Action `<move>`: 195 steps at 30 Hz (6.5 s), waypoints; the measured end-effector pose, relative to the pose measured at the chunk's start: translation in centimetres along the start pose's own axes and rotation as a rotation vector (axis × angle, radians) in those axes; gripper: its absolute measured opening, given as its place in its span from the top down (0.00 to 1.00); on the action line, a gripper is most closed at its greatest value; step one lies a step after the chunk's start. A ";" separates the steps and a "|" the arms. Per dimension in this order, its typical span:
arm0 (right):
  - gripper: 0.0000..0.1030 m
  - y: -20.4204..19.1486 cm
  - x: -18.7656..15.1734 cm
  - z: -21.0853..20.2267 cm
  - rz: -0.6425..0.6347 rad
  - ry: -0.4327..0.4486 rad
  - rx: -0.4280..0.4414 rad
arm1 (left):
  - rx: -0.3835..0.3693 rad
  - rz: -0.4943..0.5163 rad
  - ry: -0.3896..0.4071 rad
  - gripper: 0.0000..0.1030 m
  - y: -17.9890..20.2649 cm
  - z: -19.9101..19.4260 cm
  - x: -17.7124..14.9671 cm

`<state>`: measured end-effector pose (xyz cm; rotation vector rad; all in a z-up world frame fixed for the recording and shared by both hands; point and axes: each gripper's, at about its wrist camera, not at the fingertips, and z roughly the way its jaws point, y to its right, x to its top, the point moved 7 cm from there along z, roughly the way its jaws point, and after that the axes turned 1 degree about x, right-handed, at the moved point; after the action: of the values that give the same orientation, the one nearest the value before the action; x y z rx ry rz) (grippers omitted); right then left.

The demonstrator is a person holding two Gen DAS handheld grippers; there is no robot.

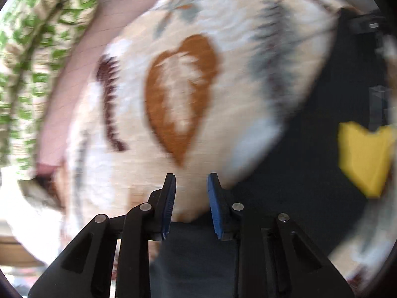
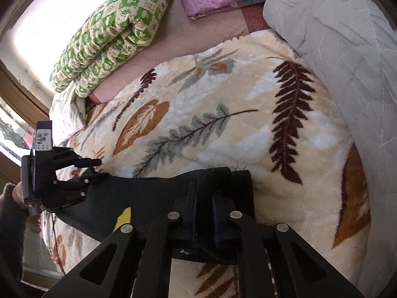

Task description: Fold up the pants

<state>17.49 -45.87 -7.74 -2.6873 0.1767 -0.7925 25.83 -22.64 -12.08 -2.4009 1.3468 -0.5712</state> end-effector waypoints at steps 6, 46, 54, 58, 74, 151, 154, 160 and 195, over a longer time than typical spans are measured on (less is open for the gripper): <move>0.87 1.9 -1.0 2.1 0.027 -0.011 -0.014 | -0.046 -0.124 -0.019 0.76 -1.6 0.6 -1.0; 0.65 3.4 -5.3 -5.1 -0.076 0.030 -0.092 | -0.814 -0.774 -0.090 0.74 12.2 -8.8 -1.1; 0.44 4.0 -4.1 -8.2 0.193 0.066 0.095 | -1.088 -1.245 -0.118 0.62 15.7 -9.5 1.0; 0.44 4.8 -4.1 -6.6 0.263 0.025 0.116 | -1.141 -1.395 -0.108 0.62 16.6 -8.9 2.9; 0.43 6.4 -2.0 -2.0 0.402 -0.014 0.275 | -1.161 -1.636 -0.092 0.59 16.4 -5.8 4.0; 0.91 -17.8 -0.6 5.7 0.179 -0.247 0.312 | -1.286 -1.781 -0.003 0.88 6.2 -3.3 -11.7; 0.87 -18.6 -1.9 7.5 0.204 -0.279 0.316 | -1.278 -1.808 -0.030 0.88 6.2 -2.4 -13.5; 0.87 -18.7 -4.7 10.5 0.253 -0.337 0.281 | -1.272 -1.802 -0.033 0.88 5.4 -1.9 -15.3; 0.37 -7.5 -11.3 4.8 1.142 0.093 0.592 | -1.080 -1.284 -0.083 0.73 4.6 -2.9 -4.1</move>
<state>10.80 -35.12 -14.58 -1.5773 1.1472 -0.4567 19.09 -21.61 -12.42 -3.9286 -0.3174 0.1280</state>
